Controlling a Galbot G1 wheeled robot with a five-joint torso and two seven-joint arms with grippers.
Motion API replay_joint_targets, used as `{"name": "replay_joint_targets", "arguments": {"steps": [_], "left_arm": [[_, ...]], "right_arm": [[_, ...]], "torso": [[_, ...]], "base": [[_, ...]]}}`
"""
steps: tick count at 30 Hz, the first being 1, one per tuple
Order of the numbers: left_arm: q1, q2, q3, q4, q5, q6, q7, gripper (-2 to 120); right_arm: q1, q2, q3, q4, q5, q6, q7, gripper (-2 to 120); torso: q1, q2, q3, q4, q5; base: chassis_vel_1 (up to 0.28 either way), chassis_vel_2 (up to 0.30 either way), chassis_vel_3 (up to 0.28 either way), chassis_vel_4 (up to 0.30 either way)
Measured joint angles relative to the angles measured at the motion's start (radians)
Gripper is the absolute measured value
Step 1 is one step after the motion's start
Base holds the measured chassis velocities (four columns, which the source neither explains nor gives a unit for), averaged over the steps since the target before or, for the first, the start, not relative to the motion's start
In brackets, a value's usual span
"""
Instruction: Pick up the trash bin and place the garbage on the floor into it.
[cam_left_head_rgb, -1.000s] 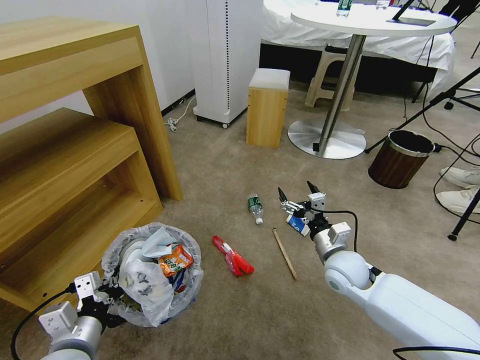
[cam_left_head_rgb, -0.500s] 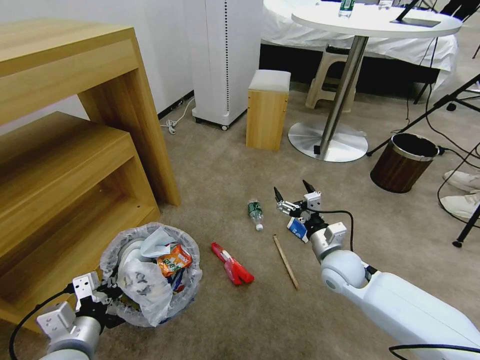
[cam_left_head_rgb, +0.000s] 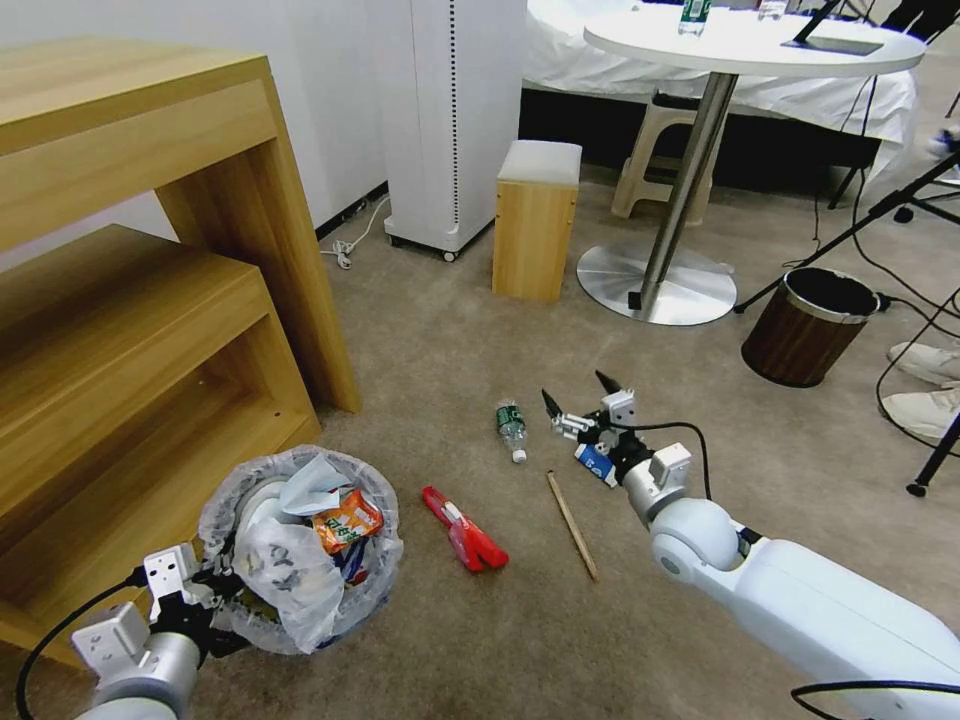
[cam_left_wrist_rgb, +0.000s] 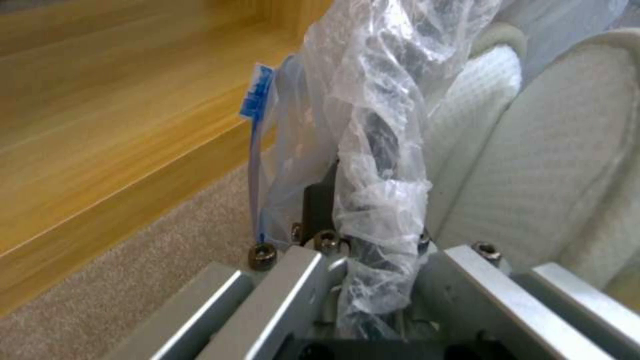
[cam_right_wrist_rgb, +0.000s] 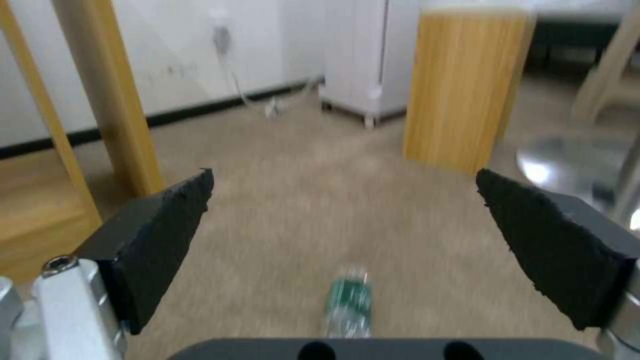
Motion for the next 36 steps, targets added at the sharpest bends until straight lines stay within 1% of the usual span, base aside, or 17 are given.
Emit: {"name": "replay_joint_targets", "arguments": {"steps": [3, 5, 7, 10, 11, 14, 16, 19, 22, 23, 24, 26, 29, 32, 34, 35, 36], "left_arm": [[0.000, -0.005, 0.002, 0.004, 0.003, -0.001, 0.000, 0], [-0.001, -0.007, 0.003, 0.004, 0.004, -0.001, 0.000, 0], [-0.005, -0.013, 0.008, 0.003, 0.006, -0.001, 0.000, 0], [-0.015, -0.013, 0.013, 0.007, 0.006, -0.002, 0.000, 0], [-0.017, -0.013, 0.015, 0.012, 0.006, -0.002, 0.000, 0], [-0.017, -0.015, 0.015, 0.016, 0.006, -0.002, 0.000, 0], [-0.018, -0.018, 0.015, 0.019, 0.009, -0.004, 0.000, 0], [-0.020, -0.021, 0.015, 0.019, 0.010, -0.005, 0.000, 0], [-0.020, -0.024, 0.015, 0.018, 0.011, -0.005, 0.001, 0], [-0.020, -0.025, 0.016, 0.018, 0.013, -0.005, 0.001, 0], [-0.020, -0.025, 0.016, 0.018, 0.013, -0.005, 0.001, 0], [-0.023, -0.028, 0.015, 0.018, 0.014, -0.006, 0.002, 0], [-0.026, -0.031, 0.018, 0.019, 0.014, -0.007, 0.002, 0], [-0.026, -0.035, 0.023, 0.021, 0.015, -0.008, 0.003, 0], [-0.026, -0.037, 0.024, 0.021, 0.016, -0.008, 0.003, 0], [-0.024, -0.038, 0.025, 0.021, 0.017, -0.009, 0.003, 0], [-0.024, -0.038, 0.025, 0.021, 0.017, -0.009, 0.003, 0]], "right_arm": [[0.027, 0.008, -0.054, -0.025, 0.056, -0.047, 0.019, 100], [0.036, 0.012, -0.071, -0.035, 0.070, -0.057, 0.023, 100], [0.054, 0.046, -0.128, -0.071, 0.124, -0.099, 0.035, 100], [0.053, 0.065, -0.148, -0.081, 0.141, -0.123, 0.045, 100], [0.046, 0.076, -0.158, -0.093, 0.135, -0.137, 0.067, 100], [0.026, 0.073, -0.160, -0.092, 0.123, -0.167, 0.098, 100], [-0.028, 0.048, -0.146, -0.067, 0.121, -0.235, 0.196, 100], [-0.075, 0.025, -0.120, -0.060, 0.114, -0.252, 0.228, 100], [-0.107, 0.013, -0.102, -0.061, 0.109, -0.249, 0.240, 100], [-0.156, -0.003, -0.073, -0.061, 0.109, -0.249, 0.257, 100], [-0.156, -0.003, -0.073, -0.061, 0.109, -0.249, 0.257, 100], [-0.218, -0.025, -0.035, -0.073, 0.100, -0.252, 0.266, 100], [-0.238, -0.021, -0.025, -0.104, 0.085, -0.242, 0.266, 100], [-0.243, -0.010, -0.028, -0.135, 0.075, -0.221, 0.241, 100], [-0.239, 0.001, -0.039, -0.157, 0.064, -0.201, 0.207, 100], [-0.226, 0.019, -0.055, -0.191, 0.050, -0.168, 0.169, 100], [-0.226, 0.019, -0.055, -0.191, 0.050, -0.168, 0.169, 100]], "torso": [[0.000, 0.000, 0.000, 0.0000, 0.0000], [0.000, 0.000, 0.000, -0.0001, 0.0000], [0.000, 0.000, 0.000, 0.0002, 0.0003], [0.000, 0.000, 0.000, 0.0002, 0.0001], [0.000, 0.000, 0.000, 0.0002, 0.0001], [0.000, 0.000, 0.000, 0.0003, 0.0002], [0.000, 0.000, 0.000, 0.0002, 0.0001], [0.000, 0.000, 0.000, -0.0005, 0.0001], [0.000, 0.000, 0.000, -0.0003, 0.0000], [0.000, 0.000, 0.000, 0.0000, 0.0003], [0.000, 0.000, 0.000, 0.0000, 0.0003], [0.000, 0.000, 0.000, -0.0002, -0.0001], [0.000, 0.000, 0.000, -0.0002, 0.0003], [0.000, 0.000, 0.000, -0.0001, 0.0001], [0.000, 0.000, 0.000, 0.0001, -0.0001], [0.000, 0.000, 0.000, 0.0002, 0.0005], [0.000, 0.000, 0.000, 0.0002, 0.0005]], "base": [[0.000, 0.000, 0.000, 0.000], [0.000, 0.000, 0.000, 0.000], [0.000, 0.000, 0.000, 0.000], [0.000, 0.000, 0.000, 0.000], [0.000, 0.000, 0.000, 0.000], [0.000, 0.000, 0.000, 0.000], [0.000, 0.000, 0.000, 0.000], [0.000, 0.000, 0.000, 0.000], [0.000, 0.000, 0.000, 0.000], [0.000, 0.000, 0.000, 0.000], [0.000, 0.000, 0.000, 0.000], [0.000, 0.000, 0.000, 0.000], [0.000, 0.000, 0.000, 0.000], [0.000, 0.000, 0.000, 0.000], [0.000, 0.000, 0.000, 0.000], [0.000, 0.000, 0.000, 0.000], [0.000, 0.000, 0.000, 0.000]]}}
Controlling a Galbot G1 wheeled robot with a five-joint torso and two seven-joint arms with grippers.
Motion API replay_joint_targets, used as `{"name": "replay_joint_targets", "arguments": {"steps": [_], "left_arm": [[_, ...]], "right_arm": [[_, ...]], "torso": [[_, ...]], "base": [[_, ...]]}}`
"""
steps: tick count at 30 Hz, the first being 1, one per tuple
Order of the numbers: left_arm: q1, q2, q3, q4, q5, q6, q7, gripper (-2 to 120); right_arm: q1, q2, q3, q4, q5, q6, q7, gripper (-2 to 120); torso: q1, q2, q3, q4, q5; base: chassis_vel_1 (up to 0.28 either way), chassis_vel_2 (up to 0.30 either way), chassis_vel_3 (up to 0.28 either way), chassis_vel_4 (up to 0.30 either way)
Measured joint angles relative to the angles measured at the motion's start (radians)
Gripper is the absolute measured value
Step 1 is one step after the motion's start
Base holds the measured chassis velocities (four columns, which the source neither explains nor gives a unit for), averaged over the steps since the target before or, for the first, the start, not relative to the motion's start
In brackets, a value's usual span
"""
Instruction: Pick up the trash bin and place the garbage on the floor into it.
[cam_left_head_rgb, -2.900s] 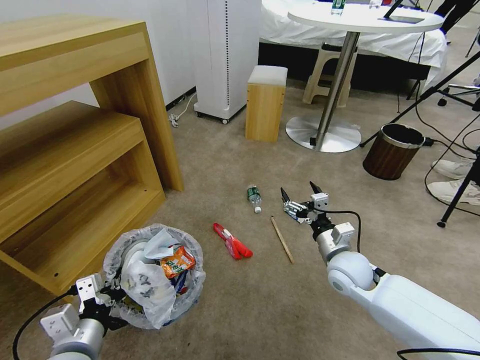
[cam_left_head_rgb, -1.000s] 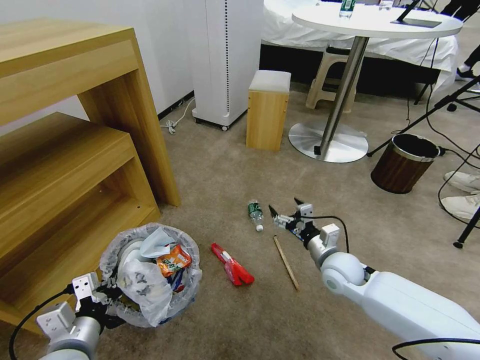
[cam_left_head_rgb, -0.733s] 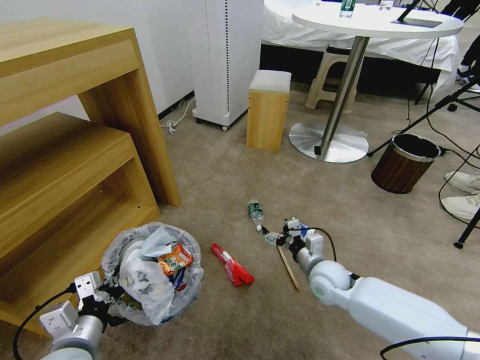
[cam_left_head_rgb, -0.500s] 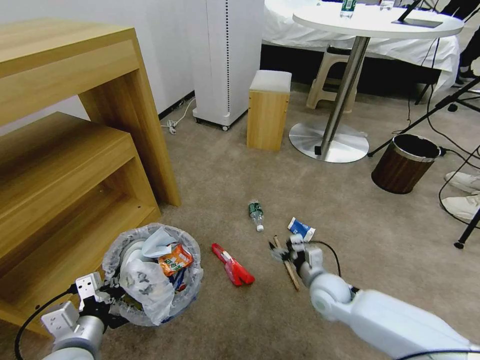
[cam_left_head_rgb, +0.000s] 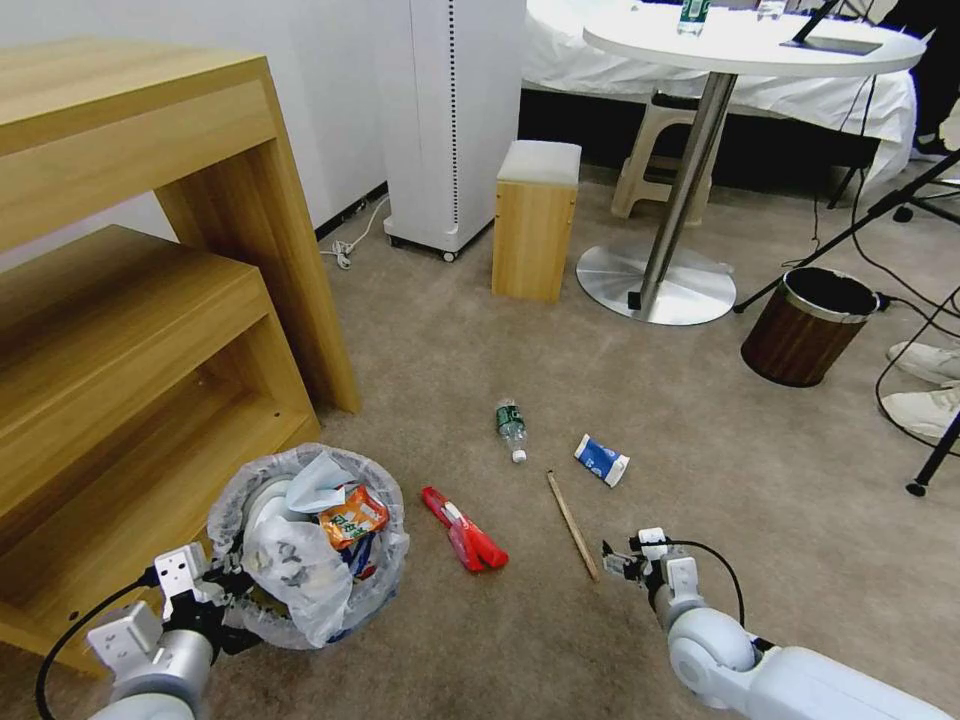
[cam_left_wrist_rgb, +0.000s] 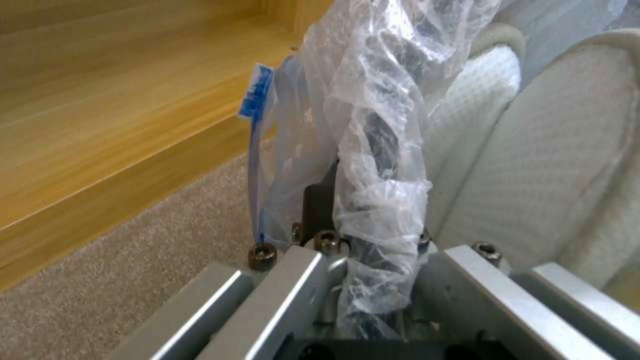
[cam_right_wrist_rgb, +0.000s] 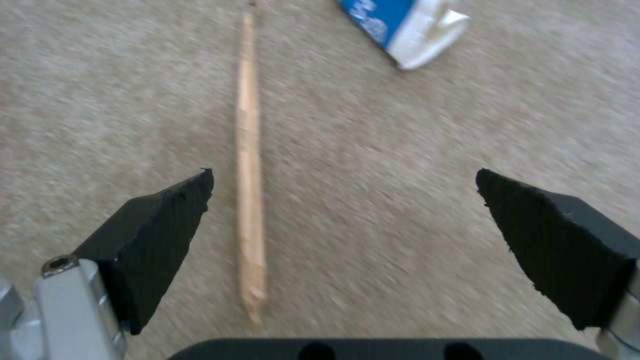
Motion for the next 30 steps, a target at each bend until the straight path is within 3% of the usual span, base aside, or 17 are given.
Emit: {"name": "replay_joint_targets", "arguments": {"steps": [5, 16, 30], "left_arm": [[0.005, -0.002, 0.001, -0.004, 0.000, 0.000, 0.000, 0], [0.002, 0.000, -0.005, -0.010, -0.005, -0.001, 0.001, 0], [0.009, -0.011, 0.001, -0.020, -0.001, -0.002, 0.001, 0]], "right_arm": [[0.018, 0.028, -0.031, -0.079, -0.045, 0.089, -0.105, 98], [0.018, 0.047, -0.047, -0.156, -0.086, 0.135, -0.151, 97], [0.034, 0.131, -0.061, -0.355, -0.192, 0.216, -0.231, 84]], "torso": [[0.000, 0.000, 0.000, 0.0000, -0.0004], [0.000, 0.000, 0.000, -0.0003, -0.0005], [0.000, 0.000, 0.000, -0.0001, -0.0005]], "base": [[0.000, 0.000, 0.000, 0.000], [0.000, 0.000, 0.000, 0.000], [0.000, 0.000, 0.000, 0.000]]}}
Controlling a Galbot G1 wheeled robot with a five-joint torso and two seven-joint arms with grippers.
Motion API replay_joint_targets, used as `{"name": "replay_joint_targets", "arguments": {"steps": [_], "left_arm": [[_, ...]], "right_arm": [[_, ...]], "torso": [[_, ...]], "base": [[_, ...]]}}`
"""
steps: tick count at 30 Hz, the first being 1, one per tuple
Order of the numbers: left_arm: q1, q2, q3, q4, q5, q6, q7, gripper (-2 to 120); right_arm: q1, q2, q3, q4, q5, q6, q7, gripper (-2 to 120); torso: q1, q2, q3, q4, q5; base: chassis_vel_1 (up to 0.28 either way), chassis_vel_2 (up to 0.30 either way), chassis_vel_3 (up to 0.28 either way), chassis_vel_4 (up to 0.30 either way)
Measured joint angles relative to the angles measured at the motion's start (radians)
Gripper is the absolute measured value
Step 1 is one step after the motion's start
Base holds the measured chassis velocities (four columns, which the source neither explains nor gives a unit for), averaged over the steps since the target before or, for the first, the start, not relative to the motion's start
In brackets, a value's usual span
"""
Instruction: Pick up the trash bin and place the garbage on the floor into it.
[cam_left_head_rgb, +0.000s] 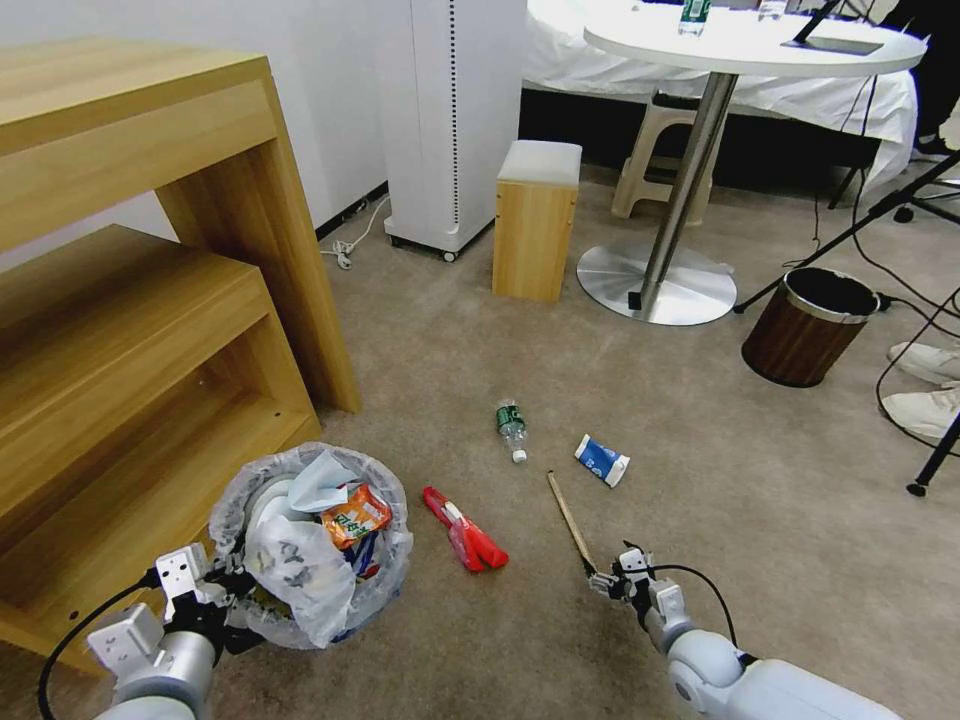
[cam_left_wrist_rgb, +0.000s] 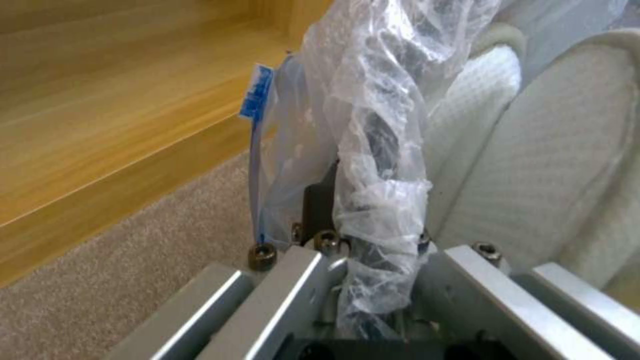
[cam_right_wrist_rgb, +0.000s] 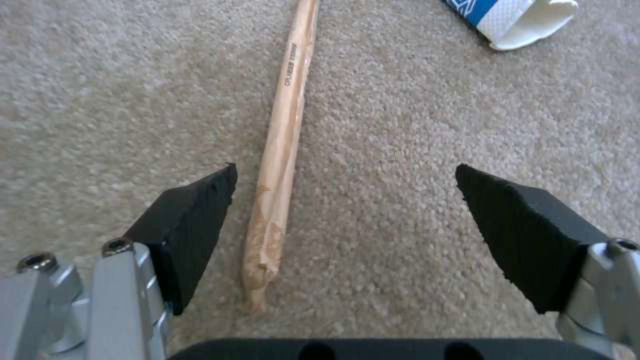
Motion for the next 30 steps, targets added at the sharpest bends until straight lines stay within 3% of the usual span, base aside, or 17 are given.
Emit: {"name": "replay_joint_targets", "arguments": {"steps": [14, 20, 21, 25, 26, 30], "left_arm": [[-0.002, 0.004, 0.000, -0.008, -0.006, -0.001, 0.000, 0], [-0.006, 0.003, 0.001, -0.006, -0.007, -0.002, 0.000, 0], [-0.007, 0.003, 0.001, -0.006, -0.008, -0.002, 0.000, 0], [-0.008, 0.004, 0.002, -0.006, -0.008, -0.002, 0.000, 0], [-0.010, 0.004, 0.003, -0.006, -0.009, -0.003, 0.000, 0], [-0.012, 0.005, 0.006, -0.006, -0.011, -0.003, 0.000, 0]], "right_arm": [[0.015, 0.044, -0.016, -0.100, -0.070, 0.042, -0.019, 72], [0.016, 0.054, -0.019, -0.117, -0.097, 0.056, -0.019, 62], [0.014, 0.059, -0.019, -0.123, -0.109, 0.064, -0.019, 55], [0.013, 0.061, -0.019, -0.126, -0.120, 0.071, -0.018, 46], [0.014, 0.062, -0.018, -0.130, -0.130, 0.080, -0.018, 35], [0.018, 0.062, -0.017, -0.131, -0.136, 0.086, -0.018, 22]], "torso": [[0.000, 0.000, 0.000, 0.0000, 0.0000], [0.000, 0.000, 0.000, 0.0000, 0.0000], [0.000, 0.000, 0.000, 0.0000, 0.0000], [0.000, 0.000, 0.000, 0.0000, 0.0001], [0.000, 0.000, 0.000, 0.0000, 0.0000], [0.000, 0.000, 0.000, 0.0000, 0.0000]], "base": [[0.000, 0.000, 0.000, 0.000], [0.000, 0.000, 0.000, 0.000], [0.000, 0.000, 0.000, 0.000], [0.000, 0.000, 0.000, 0.000], [0.000, 0.000, 0.000, 0.000], [0.000, 0.000, 0.000, 0.000]]}}
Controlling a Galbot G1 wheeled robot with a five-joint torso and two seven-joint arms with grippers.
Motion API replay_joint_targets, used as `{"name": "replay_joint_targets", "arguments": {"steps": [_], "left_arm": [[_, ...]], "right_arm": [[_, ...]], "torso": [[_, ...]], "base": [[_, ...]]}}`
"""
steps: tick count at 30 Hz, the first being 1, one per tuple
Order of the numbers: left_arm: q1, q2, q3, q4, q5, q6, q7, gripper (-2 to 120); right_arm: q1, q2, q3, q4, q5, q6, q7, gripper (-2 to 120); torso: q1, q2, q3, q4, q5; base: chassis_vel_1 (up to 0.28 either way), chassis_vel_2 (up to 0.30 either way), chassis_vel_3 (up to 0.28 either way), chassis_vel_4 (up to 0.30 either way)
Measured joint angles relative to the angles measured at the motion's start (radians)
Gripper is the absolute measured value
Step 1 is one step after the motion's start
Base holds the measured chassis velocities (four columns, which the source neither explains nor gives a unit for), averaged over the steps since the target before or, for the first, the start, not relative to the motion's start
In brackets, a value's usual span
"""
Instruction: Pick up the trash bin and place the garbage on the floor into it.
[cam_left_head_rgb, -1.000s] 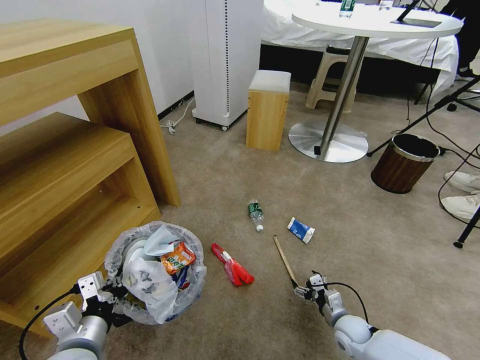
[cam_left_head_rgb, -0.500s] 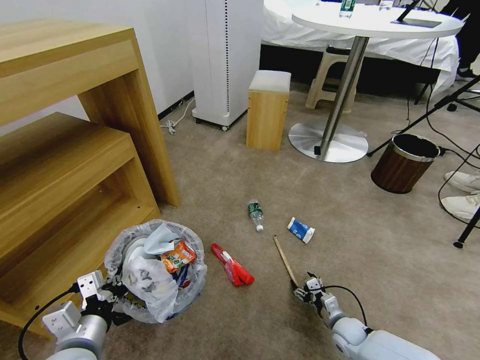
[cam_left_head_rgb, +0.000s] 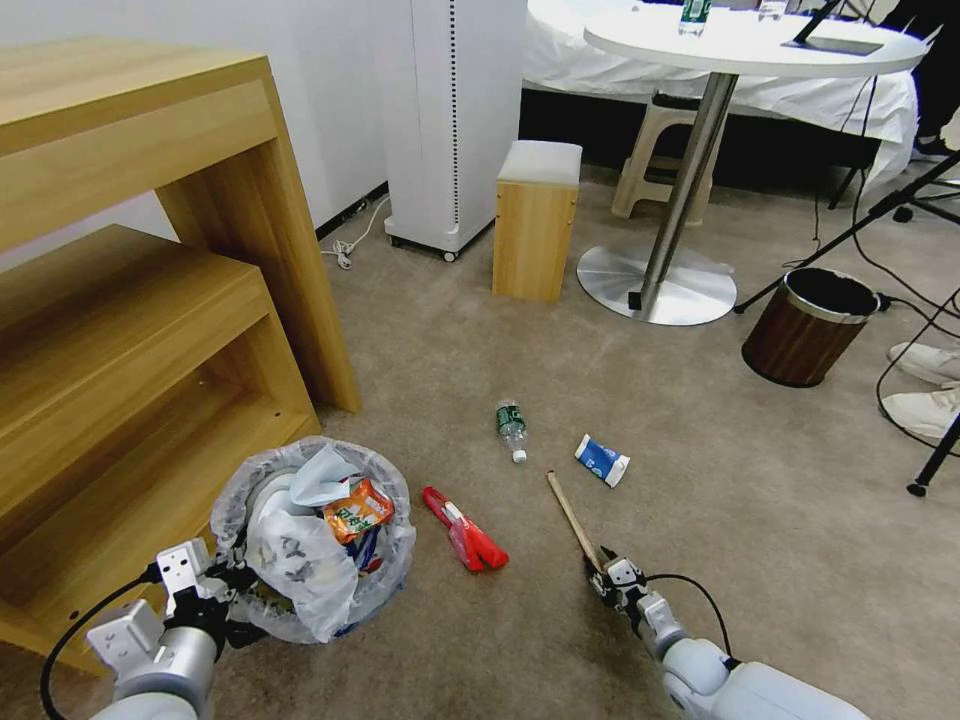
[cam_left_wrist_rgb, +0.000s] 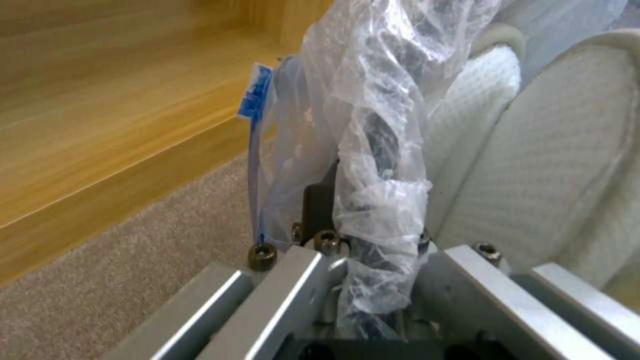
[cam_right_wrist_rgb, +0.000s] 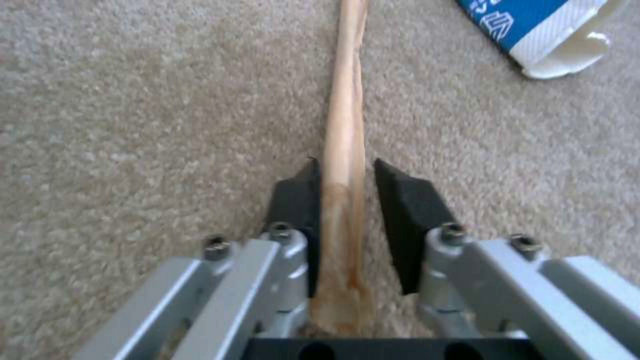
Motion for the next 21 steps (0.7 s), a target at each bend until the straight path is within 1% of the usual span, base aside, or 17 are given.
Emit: {"name": "replay_joint_targets", "arguments": {"steps": [1, 2, 4, 5, 6, 7, 21], "left_arm": [[0.000, 0.000, 0.000, 0.000, 0.000, 0.000, 0.000, 0], [-0.001, 0.000, 0.000, 0.000, -0.001, 0.000, 0.000, 0], [-0.002, 0.001, 0.001, -0.001, -0.003, 0.000, -0.001, 0], [-0.002, 0.001, 0.001, -0.001, -0.003, 0.000, -0.001, 0], [-0.003, 0.002, 0.001, -0.001, -0.004, 0.000, -0.001, 0], [-0.004, 0.004, 0.001, 0.000, -0.005, 0.000, -0.001, 0], [-0.012, 0.002, 0.002, 0.013, -0.004, 0.000, -0.003, 0]], "right_arm": [[0.000, 0.000, 0.000, 0.000, 0.000, 0.000, 0.000, 22], [0.002, 0.001, 0.001, -0.005, -0.006, 0.007, -0.001, 14], [0.002, 0.003, 0.002, -0.011, -0.014, 0.013, -0.005, 6], [0.002, 0.003, 0.002, -0.011, -0.014, 0.013, -0.005, 6], [0.001, 0.003, 0.003, -0.013, -0.017, 0.018, -0.006, 2], [0.000, 0.003, 0.004, -0.014, -0.022, 0.021, -0.009, 0], [-0.012, -0.003, 0.017, -0.013, -0.051, 0.051, -0.011, 0]], "torso": [[0.000, 0.000, 0.000, 0.0000, 0.0000], [0.000, 0.000, 0.000, 0.0000, 0.0000], [0.000, 0.000, 0.000, 0.0000, 0.0000], [0.000, 0.000, 0.000, 0.0000, 0.0000], [0.000, 0.000, 0.000, 0.0000, 0.0000], [0.000, 0.000, 0.000, 0.0000, 0.0000], [0.000, 0.000, 0.000, -0.0001, 0.0001]], "base": [[0.000, 0.000, 0.000, 0.000], [0.000, 0.000, 0.000, 0.000], [0.000, 0.000, 0.000, 0.000], [0.000, 0.000, 0.000, 0.000], [0.000, 0.000, 0.000, 0.000], [0.000, 0.000, 0.000, 0.000], [0.000, 0.000, 0.000, 0.000]]}}
